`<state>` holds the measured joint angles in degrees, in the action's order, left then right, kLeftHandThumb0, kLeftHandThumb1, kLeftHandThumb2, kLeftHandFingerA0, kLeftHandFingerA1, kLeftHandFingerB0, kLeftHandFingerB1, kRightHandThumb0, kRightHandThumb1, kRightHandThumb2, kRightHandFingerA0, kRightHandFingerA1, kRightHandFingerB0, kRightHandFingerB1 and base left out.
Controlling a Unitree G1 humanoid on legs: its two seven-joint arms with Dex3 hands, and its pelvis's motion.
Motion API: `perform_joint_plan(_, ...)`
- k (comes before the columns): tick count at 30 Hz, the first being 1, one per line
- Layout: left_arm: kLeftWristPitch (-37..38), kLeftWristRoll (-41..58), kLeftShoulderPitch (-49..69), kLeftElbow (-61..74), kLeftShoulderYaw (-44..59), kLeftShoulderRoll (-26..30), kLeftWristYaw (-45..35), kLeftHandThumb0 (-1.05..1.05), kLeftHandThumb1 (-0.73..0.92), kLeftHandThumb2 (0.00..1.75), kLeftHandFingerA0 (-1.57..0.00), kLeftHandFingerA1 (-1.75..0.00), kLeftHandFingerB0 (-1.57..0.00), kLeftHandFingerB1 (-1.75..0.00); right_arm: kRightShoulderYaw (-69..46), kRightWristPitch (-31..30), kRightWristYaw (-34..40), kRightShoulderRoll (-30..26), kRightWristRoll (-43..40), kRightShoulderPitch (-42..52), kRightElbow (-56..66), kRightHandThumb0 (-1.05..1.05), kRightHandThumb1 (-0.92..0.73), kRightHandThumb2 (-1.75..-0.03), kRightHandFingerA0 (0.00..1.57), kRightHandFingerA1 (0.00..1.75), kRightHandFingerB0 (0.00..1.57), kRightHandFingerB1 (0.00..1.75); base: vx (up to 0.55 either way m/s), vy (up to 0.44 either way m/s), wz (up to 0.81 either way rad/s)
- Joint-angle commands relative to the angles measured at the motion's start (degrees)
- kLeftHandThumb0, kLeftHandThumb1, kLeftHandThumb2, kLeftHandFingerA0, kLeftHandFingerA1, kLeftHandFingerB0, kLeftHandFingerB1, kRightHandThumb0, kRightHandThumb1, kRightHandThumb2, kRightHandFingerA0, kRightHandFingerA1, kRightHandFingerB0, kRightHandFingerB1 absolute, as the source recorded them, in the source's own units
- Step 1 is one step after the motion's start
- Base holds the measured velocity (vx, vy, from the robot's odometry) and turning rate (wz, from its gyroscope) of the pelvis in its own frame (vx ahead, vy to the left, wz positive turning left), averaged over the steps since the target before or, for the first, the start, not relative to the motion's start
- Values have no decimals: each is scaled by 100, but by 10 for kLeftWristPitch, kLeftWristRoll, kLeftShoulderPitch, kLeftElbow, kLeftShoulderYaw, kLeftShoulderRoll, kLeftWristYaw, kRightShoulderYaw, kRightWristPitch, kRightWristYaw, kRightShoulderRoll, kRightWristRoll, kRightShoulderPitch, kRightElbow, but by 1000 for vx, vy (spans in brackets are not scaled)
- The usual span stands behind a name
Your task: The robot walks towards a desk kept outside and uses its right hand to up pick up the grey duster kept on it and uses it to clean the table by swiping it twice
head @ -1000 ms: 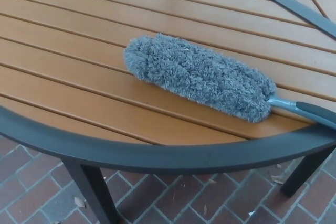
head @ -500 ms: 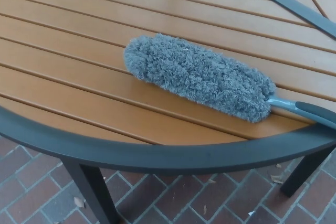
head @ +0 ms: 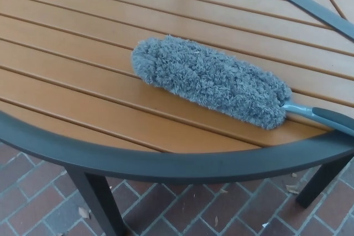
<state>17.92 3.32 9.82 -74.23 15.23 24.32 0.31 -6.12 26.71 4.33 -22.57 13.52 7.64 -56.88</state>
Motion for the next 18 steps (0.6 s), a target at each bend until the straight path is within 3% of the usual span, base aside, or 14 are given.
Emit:
perform_joint_plan(1, 13, 2, 5, -2, 8, 7, -1, -29, 54, 58, -87, -50, -88, -49, -10, 11, -20, -4, -33, 9, 6, -23, -66, -60, 63, 42, 53, 42, 0, 0, 0)
perform_joint_plan(18, 14, -7, 10, 0, 4, 8, 4, -36, 43, 56, -90, -56, -84, -48, -7, 10, -33, -3, -43, 14, 10, -23, -63, -59, 64, 43, 52, 42, 0, 0, 0)
